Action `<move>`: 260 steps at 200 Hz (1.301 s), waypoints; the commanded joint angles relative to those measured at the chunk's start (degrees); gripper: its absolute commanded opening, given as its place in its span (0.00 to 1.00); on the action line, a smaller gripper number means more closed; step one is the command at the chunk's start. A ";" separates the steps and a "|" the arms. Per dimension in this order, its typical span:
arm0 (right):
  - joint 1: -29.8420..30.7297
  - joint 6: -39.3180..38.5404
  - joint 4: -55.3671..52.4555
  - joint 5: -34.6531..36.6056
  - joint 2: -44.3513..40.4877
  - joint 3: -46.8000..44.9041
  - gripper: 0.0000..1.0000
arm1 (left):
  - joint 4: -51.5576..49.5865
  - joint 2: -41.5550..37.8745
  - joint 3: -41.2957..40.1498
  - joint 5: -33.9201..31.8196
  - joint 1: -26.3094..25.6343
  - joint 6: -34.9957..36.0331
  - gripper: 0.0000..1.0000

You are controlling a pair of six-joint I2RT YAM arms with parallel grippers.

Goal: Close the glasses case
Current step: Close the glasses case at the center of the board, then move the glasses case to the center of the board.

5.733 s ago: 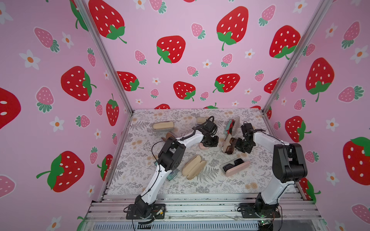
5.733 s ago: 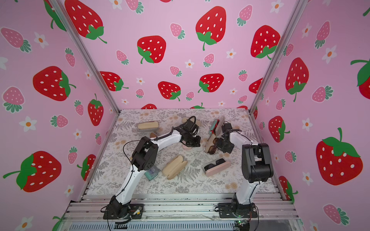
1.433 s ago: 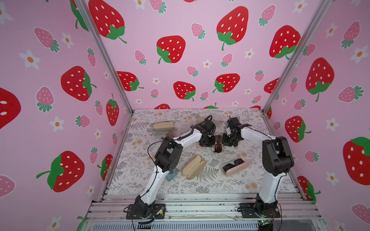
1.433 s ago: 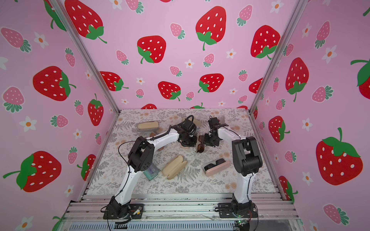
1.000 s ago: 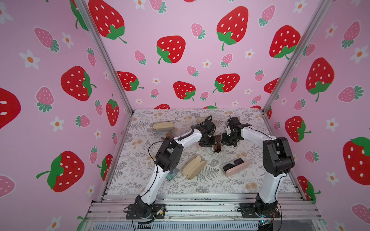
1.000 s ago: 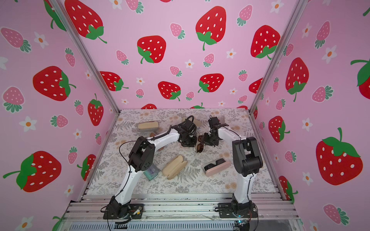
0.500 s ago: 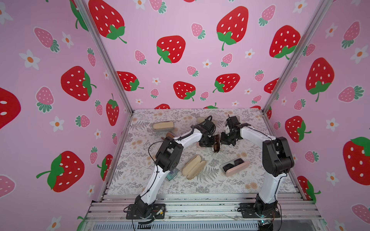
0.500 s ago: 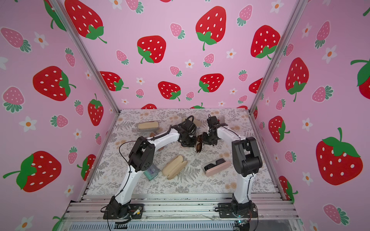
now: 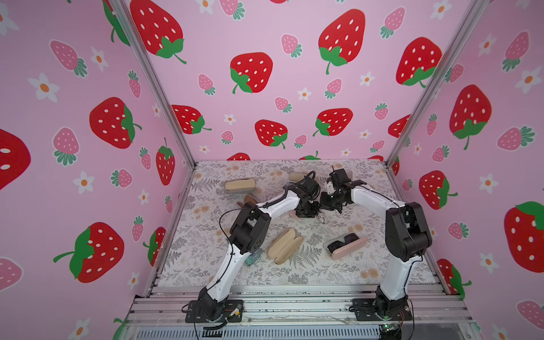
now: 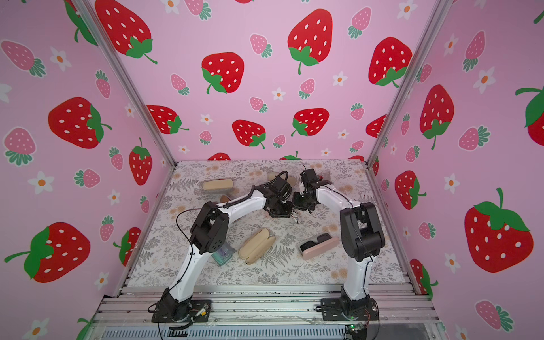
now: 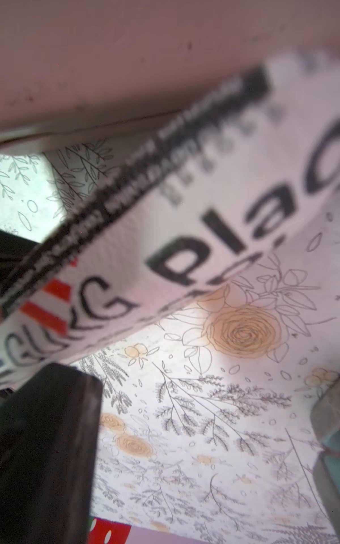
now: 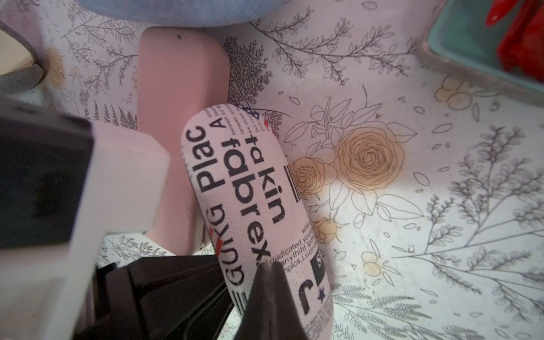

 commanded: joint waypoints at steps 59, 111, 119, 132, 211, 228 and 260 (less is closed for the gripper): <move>1.26 0.97 -1.61 4.45 -5.79 -2.35 0.13 | 9.09 -6.65 -9.37 0.98 0.76 -1.80 0.00; 1.27 0.36 -2.89 5.97 -8.48 -3.55 0.36 | 12.36 -14.42 -18.75 -0.24 2.82 -2.04 0.00; 1.34 -0.02 -2.92 5.88 -8.96 -3.86 0.43 | 12.77 -15.79 -19.97 -0.41 3.04 -2.09 0.00; 1.59 -1.07 -3.52 5.56 -9.49 -4.08 0.53 | 13.13 -18.12 -21.73 -0.81 3.39 -1.97 0.00; 8.46 -2.15 -13.72 17.36 -2.17 4.22 0.80 | 15.72 -34.61 -36.68 -5.04 7.72 -2.05 0.46; 9.79 -0.94 -16.12 19.97 1.08 6.96 0.81 | 16.42 -37.83 -40.50 -5.46 9.32 -2.18 0.55; 11.00 0.82 -18.77 22.81 6.11 10.99 0.84 | 17.90 -43.33 -47.09 -5.39 12.58 -2.70 0.65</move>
